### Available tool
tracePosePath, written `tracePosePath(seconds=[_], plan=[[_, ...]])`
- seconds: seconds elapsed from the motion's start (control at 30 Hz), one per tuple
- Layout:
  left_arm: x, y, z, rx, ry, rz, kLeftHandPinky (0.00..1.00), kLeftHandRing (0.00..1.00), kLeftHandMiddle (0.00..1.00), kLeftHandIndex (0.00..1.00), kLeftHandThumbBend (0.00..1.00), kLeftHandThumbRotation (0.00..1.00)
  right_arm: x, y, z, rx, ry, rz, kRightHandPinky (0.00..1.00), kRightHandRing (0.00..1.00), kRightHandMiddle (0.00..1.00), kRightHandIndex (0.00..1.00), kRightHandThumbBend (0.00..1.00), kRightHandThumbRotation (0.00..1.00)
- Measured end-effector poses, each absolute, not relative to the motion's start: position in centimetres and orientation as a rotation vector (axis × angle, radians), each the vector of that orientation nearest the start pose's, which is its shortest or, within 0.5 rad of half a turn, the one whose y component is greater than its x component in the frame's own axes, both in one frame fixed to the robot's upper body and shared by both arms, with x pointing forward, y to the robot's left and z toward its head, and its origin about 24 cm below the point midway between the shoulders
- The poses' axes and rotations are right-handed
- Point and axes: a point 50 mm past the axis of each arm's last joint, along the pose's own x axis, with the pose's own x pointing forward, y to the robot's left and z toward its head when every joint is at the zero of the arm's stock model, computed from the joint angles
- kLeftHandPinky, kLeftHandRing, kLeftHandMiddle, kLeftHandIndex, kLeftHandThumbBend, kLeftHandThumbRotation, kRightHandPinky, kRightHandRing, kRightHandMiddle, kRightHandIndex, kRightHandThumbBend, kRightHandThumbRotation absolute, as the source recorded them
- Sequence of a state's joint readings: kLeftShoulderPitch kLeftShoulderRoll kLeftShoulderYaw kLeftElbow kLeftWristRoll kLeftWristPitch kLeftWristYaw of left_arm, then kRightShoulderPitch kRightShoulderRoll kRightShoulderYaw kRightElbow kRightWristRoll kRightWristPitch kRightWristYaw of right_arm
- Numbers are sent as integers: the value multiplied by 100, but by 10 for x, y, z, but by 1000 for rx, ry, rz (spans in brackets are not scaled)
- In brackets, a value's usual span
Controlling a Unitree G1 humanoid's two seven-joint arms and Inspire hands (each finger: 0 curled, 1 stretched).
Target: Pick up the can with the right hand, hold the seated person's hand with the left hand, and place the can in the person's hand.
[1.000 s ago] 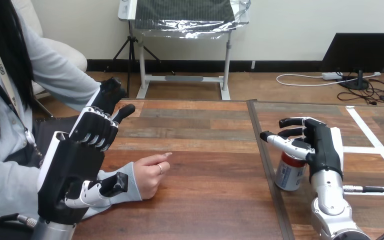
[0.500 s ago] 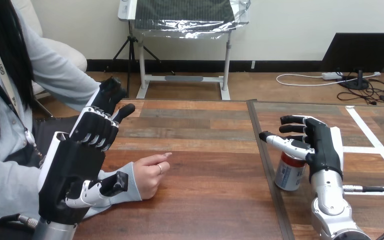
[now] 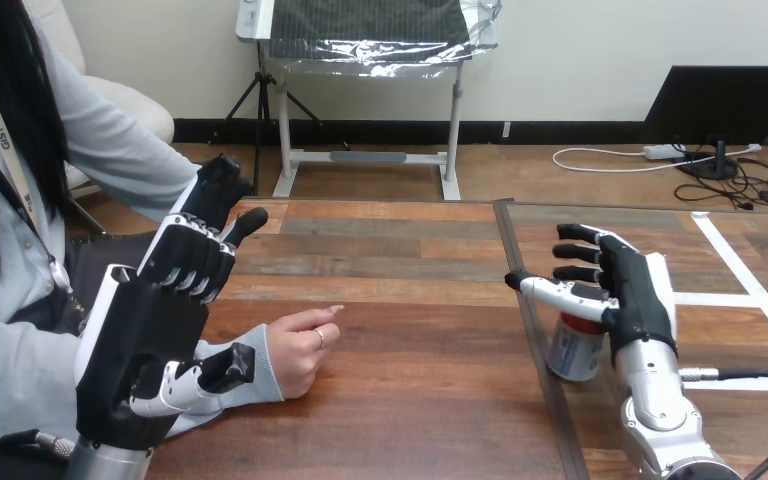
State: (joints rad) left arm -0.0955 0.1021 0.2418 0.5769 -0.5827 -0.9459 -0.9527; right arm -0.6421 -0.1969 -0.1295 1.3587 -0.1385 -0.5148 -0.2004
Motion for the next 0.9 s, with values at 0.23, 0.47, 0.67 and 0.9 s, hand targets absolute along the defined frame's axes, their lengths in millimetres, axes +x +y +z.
tracePosePath(seconds=[0.23, 0.47, 0.67, 0.9], plan=[[223, 215, 30, -44, -602, -342, 92, 98, 99, 95, 100, 50, 325, -203, -12, -256, 198, -166, 79, 83, 83, 88, 100, 32], [223, 215, 30, -42, -605, -351, 93, 98, 99, 95, 100, 50, 322, -204, -16, -257, 213, -160, 81, 86, 87, 92, 100, 43], [224, 214, 30, -40, -607, -356, 92, 98, 99, 95, 100, 50, 318, -205, -20, -256, 229, -157, 80, 87, 88, 94, 100, 47], [224, 214, 30, -40, -608, -359, 92, 98, 99, 95, 100, 51, 310, -207, -29, -249, 257, -156, 81, 88, 90, 95, 100, 44]])
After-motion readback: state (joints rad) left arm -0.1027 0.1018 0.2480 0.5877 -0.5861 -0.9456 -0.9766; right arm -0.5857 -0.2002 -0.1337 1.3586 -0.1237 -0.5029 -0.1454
